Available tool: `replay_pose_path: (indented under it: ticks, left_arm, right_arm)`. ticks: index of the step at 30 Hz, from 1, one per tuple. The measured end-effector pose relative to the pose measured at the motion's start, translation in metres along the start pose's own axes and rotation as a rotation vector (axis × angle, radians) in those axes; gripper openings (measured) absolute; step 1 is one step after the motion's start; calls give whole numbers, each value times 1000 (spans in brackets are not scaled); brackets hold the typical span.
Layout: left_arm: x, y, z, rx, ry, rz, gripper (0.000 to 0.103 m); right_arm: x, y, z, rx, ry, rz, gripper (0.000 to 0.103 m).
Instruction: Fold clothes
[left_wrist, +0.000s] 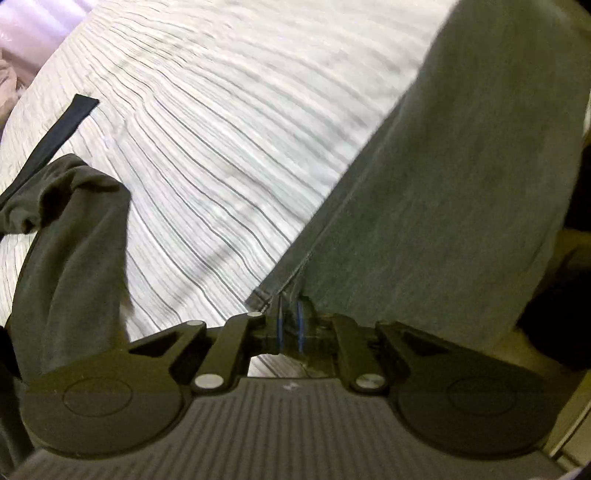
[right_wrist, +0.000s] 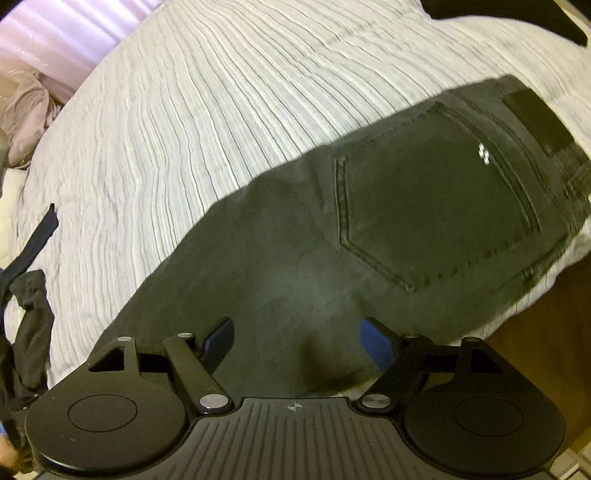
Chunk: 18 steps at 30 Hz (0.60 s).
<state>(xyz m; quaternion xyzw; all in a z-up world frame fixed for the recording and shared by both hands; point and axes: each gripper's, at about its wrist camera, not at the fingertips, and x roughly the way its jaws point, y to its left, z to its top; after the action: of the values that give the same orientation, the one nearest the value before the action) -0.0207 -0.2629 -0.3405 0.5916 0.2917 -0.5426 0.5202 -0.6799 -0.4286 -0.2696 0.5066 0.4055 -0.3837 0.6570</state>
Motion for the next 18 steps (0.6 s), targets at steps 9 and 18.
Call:
replay_pose_path:
  ticks: [9, 18]
  left_arm:
    - [-36, -35, -32, -13, 11, 86, 28]
    - [-69, -89, -51, 12, -131, 5, 41]
  right_arm:
    - [-4, -12, -26, 62, -9, 10, 79]
    - [-14, -1, -42, 84, -61, 64, 79]
